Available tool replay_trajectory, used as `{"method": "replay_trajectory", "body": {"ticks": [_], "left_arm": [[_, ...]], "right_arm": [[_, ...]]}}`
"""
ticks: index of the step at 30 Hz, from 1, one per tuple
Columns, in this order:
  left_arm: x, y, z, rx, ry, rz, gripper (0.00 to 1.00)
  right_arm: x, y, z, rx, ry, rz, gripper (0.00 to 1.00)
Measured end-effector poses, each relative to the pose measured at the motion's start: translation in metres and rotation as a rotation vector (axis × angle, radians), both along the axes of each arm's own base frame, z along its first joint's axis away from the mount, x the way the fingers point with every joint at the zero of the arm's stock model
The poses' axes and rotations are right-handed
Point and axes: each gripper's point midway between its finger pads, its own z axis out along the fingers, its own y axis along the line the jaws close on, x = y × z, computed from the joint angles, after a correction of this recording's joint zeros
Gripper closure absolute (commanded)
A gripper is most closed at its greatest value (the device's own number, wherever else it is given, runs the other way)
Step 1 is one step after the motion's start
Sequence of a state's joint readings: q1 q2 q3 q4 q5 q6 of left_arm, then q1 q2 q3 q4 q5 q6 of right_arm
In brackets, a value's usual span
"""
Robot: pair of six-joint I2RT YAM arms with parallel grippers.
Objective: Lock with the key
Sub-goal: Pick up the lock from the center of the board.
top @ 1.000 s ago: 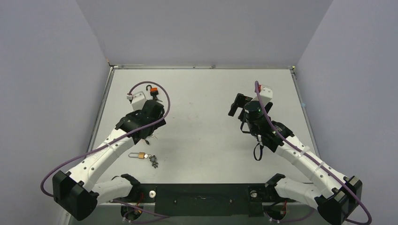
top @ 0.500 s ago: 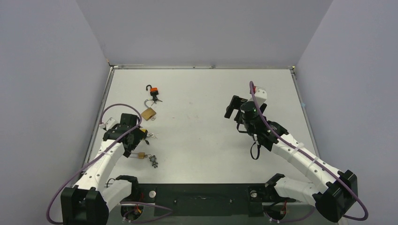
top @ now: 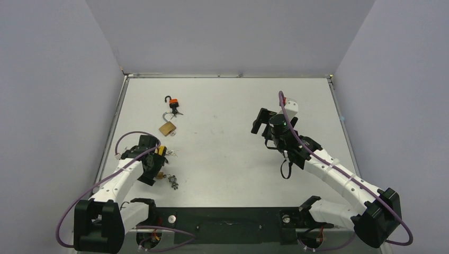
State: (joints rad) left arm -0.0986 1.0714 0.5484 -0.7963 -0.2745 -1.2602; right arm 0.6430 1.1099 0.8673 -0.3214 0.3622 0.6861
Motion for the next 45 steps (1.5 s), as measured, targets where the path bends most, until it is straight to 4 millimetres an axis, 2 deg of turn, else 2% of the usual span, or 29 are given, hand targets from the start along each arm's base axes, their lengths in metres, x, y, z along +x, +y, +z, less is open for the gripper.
{"method": "replay_trajectory", "body": {"ticks": [5,9,16,23,25,27,33,39,42,45], "left_arm": [[0.005,-0.001,-0.007,-0.013,-0.015,0.046,0.43],[0.006,0.0,-0.011,-0.015,-0.008,0.071,0.45],[0.007,0.001,-0.012,-0.012,-0.001,0.092,0.58],[0.007,0.0,-0.015,-0.012,0.022,0.093,0.65],[0.01,-0.001,-0.016,-0.016,0.022,0.091,0.7],[0.013,-0.002,-0.016,-0.021,0.019,0.088,0.8],[0.016,-0.005,-0.015,-0.039,0.01,0.075,0.93],[0.019,-0.019,-0.011,-0.117,-0.024,0.044,0.94],[0.015,-0.034,-0.008,-0.199,-0.035,0.026,0.94],[0.014,-0.047,0.002,-0.281,-0.077,0.018,0.94]], "right_arm": [[0.0,0.001,0.0,0.003,0.001,0.003,0.06],[0.0,0.001,0.0,0.003,0.001,0.005,0.06],[-0.001,0.002,0.0,0.006,0.004,0.011,0.07],[-0.002,0.005,-0.001,0.018,0.01,0.018,0.07],[-0.002,0.005,-0.003,0.024,0.012,0.02,0.07],[-0.003,0.006,-0.006,0.028,0.018,0.02,0.07],[-0.006,0.01,-0.013,0.05,0.035,0.032,0.07],[-0.008,0.026,-0.008,0.095,0.022,0.085,0.08],[-0.013,0.045,-0.005,0.113,0.007,0.139,0.1],[-0.025,0.074,-0.007,0.117,0.005,0.22,0.14]]}}
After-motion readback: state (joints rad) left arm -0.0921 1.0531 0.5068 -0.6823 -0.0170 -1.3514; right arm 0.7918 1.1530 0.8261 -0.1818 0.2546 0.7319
